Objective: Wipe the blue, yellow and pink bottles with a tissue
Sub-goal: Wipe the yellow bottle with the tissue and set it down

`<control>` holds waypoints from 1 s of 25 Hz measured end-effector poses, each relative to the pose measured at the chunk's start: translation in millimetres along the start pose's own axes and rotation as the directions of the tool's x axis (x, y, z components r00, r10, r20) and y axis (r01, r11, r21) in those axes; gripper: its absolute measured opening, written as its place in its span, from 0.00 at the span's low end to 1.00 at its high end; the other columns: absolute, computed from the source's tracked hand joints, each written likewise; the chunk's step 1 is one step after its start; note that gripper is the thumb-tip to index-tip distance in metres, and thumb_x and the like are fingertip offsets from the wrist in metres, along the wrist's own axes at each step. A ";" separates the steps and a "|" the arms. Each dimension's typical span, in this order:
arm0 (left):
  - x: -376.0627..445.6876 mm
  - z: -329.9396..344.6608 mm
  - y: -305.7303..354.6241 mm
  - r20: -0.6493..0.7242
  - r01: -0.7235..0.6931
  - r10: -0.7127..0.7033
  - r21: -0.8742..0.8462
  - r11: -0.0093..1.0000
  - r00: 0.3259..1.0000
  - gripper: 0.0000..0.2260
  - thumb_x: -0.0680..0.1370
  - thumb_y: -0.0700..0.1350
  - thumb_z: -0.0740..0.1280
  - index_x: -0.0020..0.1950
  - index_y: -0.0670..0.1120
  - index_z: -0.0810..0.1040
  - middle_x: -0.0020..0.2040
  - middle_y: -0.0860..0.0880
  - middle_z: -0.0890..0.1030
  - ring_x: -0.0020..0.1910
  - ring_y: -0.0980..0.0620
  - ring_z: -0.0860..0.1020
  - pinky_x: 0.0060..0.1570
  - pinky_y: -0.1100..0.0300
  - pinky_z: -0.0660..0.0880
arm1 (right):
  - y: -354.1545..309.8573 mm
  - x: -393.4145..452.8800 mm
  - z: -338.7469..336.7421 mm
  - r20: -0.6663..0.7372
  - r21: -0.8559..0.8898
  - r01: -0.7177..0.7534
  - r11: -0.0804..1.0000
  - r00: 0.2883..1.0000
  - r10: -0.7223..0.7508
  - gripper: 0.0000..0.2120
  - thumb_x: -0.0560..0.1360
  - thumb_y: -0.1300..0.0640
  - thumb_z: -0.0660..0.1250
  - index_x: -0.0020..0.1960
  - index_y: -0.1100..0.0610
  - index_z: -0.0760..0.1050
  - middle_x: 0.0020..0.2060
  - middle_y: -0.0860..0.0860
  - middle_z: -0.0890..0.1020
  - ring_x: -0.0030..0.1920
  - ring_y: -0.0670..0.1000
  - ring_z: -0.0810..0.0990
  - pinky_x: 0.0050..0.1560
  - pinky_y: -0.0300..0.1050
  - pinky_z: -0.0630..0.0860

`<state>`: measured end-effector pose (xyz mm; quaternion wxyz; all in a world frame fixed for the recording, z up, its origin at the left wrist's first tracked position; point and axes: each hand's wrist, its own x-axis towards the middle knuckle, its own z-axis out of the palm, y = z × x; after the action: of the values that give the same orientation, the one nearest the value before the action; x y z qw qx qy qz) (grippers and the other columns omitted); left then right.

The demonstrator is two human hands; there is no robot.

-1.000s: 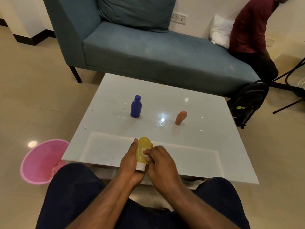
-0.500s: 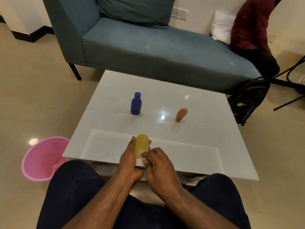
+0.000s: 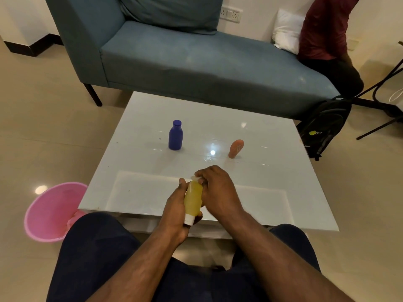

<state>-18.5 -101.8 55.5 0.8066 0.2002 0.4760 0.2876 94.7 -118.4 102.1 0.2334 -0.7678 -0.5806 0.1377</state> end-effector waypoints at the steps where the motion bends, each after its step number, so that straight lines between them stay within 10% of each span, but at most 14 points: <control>1: 1.9 -0.6 -0.6 -0.007 -0.010 0.010 0.030 1.000 1.000 0.24 0.80 0.63 0.62 0.64 0.45 0.79 0.55 0.38 0.85 0.48 0.43 0.83 0.37 0.53 0.79 | 4.0 3.7 -2.0 -0.028 0.011 -0.034 0.999 0.999 0.034 0.13 0.76 0.63 0.64 0.60 0.56 0.78 0.55 0.53 0.79 0.56 0.52 0.76 0.57 0.40 0.69; 6: 3.1 -0.2 -3.0 -0.029 -0.013 0.015 0.072 0.997 0.999 0.23 0.80 0.61 0.63 0.63 0.45 0.80 0.56 0.35 0.84 0.51 0.40 0.82 0.52 0.44 0.78 | -4.3 -11.7 8.0 0.057 -0.014 0.073 0.997 0.996 -0.072 0.13 0.75 0.62 0.66 0.59 0.56 0.78 0.55 0.53 0.79 0.56 0.53 0.75 0.59 0.42 0.69; 10: 6.6 -2.6 -4.5 -0.009 -0.022 0.023 0.084 0.996 1.000 0.24 0.79 0.63 0.64 0.65 0.46 0.78 0.55 0.37 0.84 0.46 0.43 0.84 0.35 0.53 0.79 | 6.4 3.7 0.9 0.007 0.015 -0.028 1.000 1.000 0.028 0.14 0.75 0.65 0.65 0.59 0.56 0.78 0.55 0.53 0.80 0.56 0.53 0.76 0.57 0.39 0.67; 25: 7.9 -10.6 -1.4 0.092 0.093 -0.079 -0.157 0.983 0.993 0.27 0.73 0.61 0.72 0.63 0.42 0.78 0.42 0.41 0.83 0.36 0.47 0.80 0.31 0.57 0.76 | 2.9 -28.2 -0.1 -0.066 0.246 -0.018 0.969 0.997 0.035 0.09 0.77 0.64 0.64 0.50 0.53 0.79 0.46 0.45 0.79 0.46 0.42 0.76 0.47 0.29 0.72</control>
<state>-24.4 -97.1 44.5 0.8515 0.1257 0.4244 0.2813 89.0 -146.0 99.0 0.3445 -0.7451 -0.5404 0.1846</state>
